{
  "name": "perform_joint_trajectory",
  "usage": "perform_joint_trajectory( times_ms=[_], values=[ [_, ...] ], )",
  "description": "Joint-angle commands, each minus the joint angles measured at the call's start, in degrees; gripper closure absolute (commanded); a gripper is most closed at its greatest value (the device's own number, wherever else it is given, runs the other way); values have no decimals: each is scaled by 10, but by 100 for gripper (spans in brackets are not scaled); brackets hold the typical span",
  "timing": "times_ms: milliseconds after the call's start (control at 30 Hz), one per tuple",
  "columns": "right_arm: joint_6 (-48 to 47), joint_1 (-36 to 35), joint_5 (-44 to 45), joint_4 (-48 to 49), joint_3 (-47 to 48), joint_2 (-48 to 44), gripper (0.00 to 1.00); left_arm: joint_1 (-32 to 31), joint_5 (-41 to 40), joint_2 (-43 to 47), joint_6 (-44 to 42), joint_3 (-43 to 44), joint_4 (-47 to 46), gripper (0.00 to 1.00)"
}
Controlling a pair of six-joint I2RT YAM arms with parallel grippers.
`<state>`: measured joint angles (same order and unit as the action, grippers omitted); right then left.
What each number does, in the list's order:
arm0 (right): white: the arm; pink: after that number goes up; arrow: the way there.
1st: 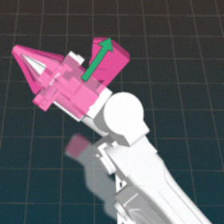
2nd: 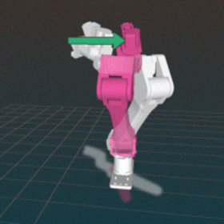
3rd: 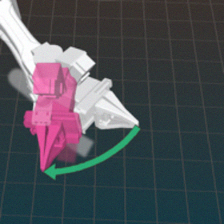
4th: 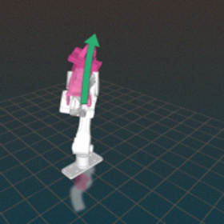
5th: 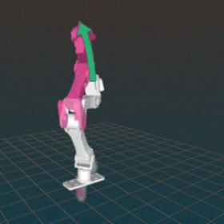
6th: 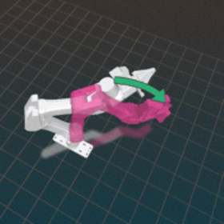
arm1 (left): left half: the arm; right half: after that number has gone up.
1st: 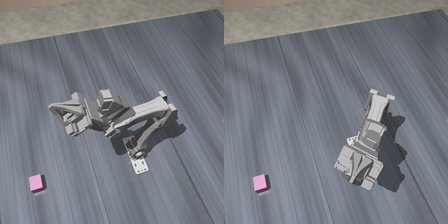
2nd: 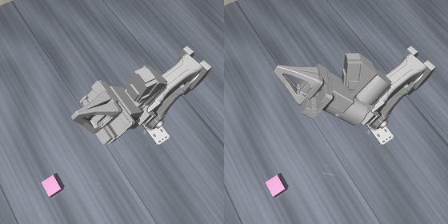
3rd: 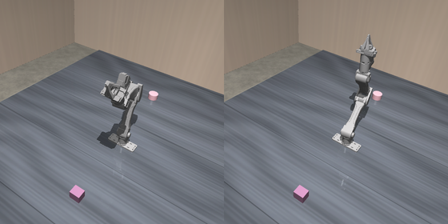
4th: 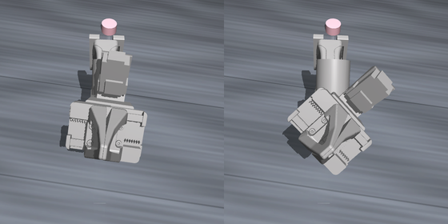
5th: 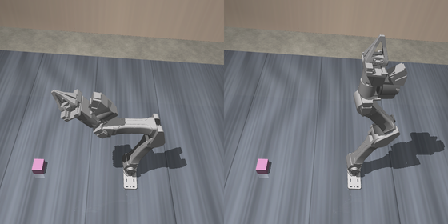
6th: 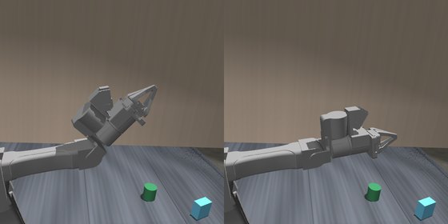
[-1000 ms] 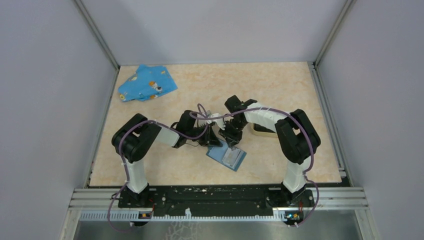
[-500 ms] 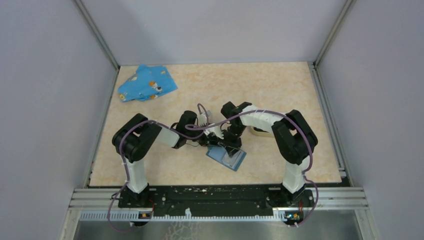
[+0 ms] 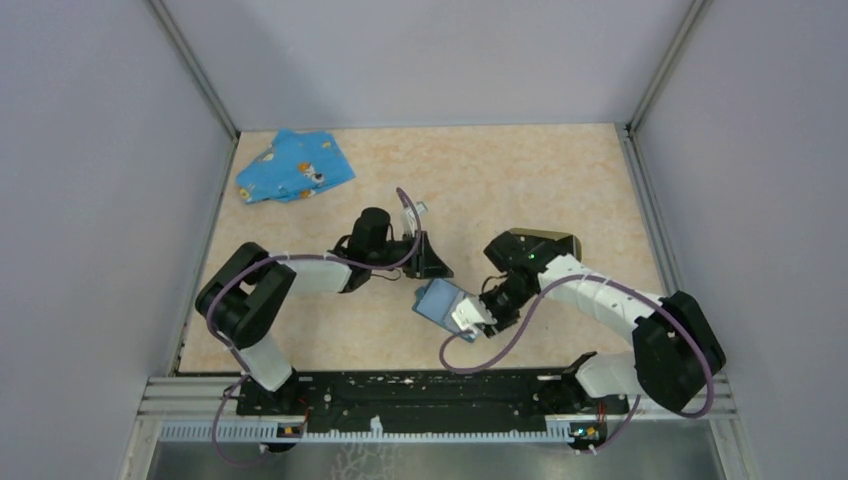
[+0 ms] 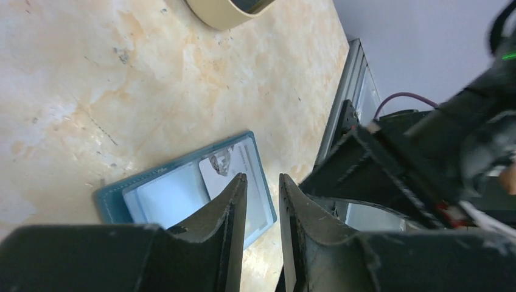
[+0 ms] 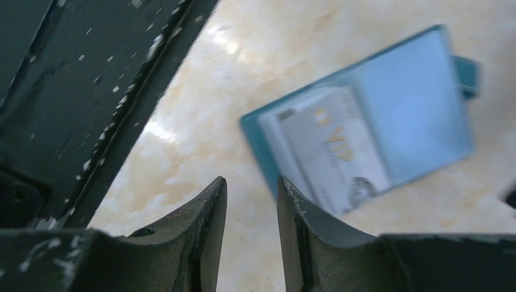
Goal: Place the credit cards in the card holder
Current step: Insert the credit card into the card holder.
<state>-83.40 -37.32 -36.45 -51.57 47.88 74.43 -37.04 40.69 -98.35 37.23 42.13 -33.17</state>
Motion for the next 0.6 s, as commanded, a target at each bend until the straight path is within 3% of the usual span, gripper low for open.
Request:
perform_joint_trajectory(
  times_ms=[0, 300, 567],
  values=[
    [-146, 3, 19, 14, -66, -2, 66, -24, -11, -15, -11, 11, 44, 69],
    [-95, -3, 82, 93, -76, 52, 85, -55, -141, -52, -18, 54, 190, 83],
    [-62, -5, 115, 127, -67, 83, 90, -63, -147, -93, -43, 106, 276, 84]
  ],
)
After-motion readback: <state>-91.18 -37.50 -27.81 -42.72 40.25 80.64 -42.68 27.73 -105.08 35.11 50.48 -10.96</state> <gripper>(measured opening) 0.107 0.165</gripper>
